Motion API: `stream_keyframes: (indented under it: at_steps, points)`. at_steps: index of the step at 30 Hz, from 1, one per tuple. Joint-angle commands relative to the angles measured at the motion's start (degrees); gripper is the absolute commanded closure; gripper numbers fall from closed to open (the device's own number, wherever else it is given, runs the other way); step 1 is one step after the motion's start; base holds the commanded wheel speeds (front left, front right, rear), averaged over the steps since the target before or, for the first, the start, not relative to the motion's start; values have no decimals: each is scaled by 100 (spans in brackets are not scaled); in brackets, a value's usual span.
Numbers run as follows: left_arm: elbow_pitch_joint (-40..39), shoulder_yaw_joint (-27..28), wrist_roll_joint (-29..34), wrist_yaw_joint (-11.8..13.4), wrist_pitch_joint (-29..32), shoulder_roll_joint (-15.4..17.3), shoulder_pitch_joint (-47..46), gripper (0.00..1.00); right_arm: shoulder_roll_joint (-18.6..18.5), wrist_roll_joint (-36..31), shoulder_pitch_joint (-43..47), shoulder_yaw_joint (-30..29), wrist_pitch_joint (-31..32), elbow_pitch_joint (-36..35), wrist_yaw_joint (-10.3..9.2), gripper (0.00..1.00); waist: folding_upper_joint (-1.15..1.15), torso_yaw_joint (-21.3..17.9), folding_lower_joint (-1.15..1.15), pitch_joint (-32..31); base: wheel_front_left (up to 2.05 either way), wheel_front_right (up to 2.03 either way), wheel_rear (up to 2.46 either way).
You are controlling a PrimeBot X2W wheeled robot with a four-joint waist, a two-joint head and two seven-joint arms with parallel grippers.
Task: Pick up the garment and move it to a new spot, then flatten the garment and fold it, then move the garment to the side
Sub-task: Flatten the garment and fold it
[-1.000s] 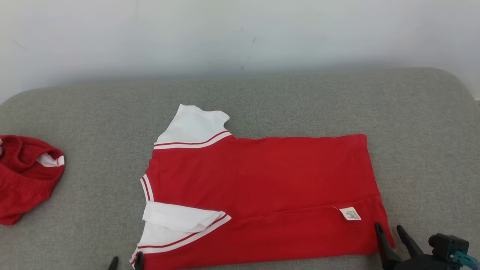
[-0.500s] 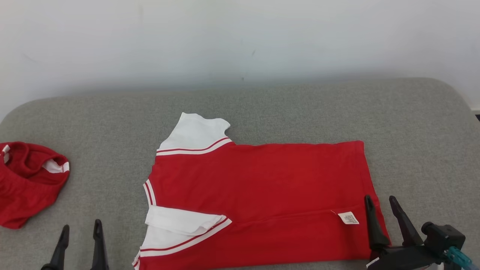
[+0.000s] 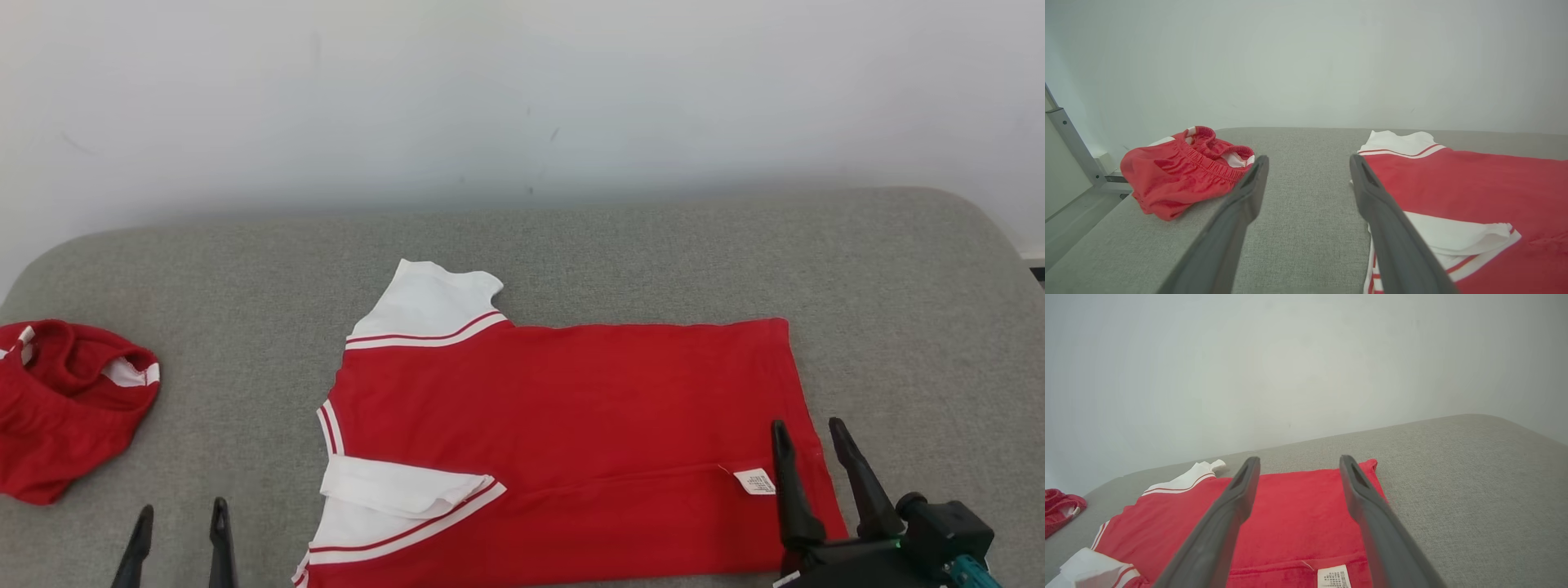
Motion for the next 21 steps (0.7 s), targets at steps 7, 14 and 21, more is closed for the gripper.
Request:
stream_keyframes:
  at_steps: [7, 14, 21]
  points:
    - [77, -27, 163, -133, -18, -52, 212, 0, 121, -162, 181, 39, -24, -104, -14, 0, 0, -1, 0, 4, 0, 0, 0]
    - [107, 15, 122, -172, -18, -118, 138, 0, 214, -264, 201, 57, -24, -77, -14, 0, 0, 66, 0, 11, 0, 0, 0]
    - [138, 41, 158, -195, -18, -162, 104, 0, 268, -323, 232, 68, -24, -56, -14, 0, 0, 91, 0, -3, 0, 0, 0]
